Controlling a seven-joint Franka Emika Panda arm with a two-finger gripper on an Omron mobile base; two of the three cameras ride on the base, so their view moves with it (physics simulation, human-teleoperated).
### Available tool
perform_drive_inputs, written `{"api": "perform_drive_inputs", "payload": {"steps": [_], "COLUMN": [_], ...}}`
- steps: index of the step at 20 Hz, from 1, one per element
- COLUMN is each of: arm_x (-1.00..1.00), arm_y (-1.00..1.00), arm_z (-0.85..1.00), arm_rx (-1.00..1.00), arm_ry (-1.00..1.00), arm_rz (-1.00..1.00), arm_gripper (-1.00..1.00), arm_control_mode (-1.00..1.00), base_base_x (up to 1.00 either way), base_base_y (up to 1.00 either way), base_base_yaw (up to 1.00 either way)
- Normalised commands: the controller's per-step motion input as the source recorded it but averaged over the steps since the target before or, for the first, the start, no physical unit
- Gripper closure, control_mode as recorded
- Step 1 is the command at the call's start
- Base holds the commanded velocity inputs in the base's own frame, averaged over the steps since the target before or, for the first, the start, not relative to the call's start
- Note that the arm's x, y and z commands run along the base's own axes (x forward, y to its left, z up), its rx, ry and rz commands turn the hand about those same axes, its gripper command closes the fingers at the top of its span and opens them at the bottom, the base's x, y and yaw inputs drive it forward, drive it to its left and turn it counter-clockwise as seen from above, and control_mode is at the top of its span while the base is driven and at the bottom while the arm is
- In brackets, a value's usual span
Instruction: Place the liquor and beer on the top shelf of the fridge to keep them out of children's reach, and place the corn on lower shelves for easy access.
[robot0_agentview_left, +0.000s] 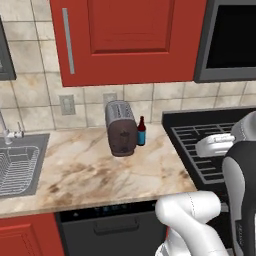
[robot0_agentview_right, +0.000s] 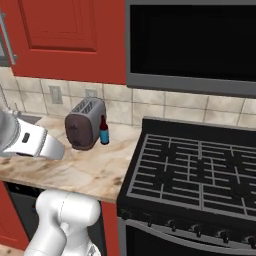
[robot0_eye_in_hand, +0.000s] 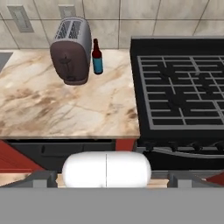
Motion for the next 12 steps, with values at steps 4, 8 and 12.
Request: {"api": "perform_drive_inputs", "payload": {"steps": [4,8,12], "arm_x": [0.00,0.00,0.00], "arm_y": [0.00,0.00,0.00], "arm_z": [0.00,0.00,0.00], "arm_rx": [0.00,0.00,0.00], "arm_ry": [0.00,0.00,0.00], "arm_rz": [0.00,0.00,0.00], "arm_gripper": [-1.00,-1.00,-1.00], "arm_control_mode": [1.00,1.00,1.00], "base_base_x": [0.49,0.43,0.37], "base_base_y": [0.33,0.26,0.31], "base_base_yaw": [-0.02,-0.01,0.00]}}
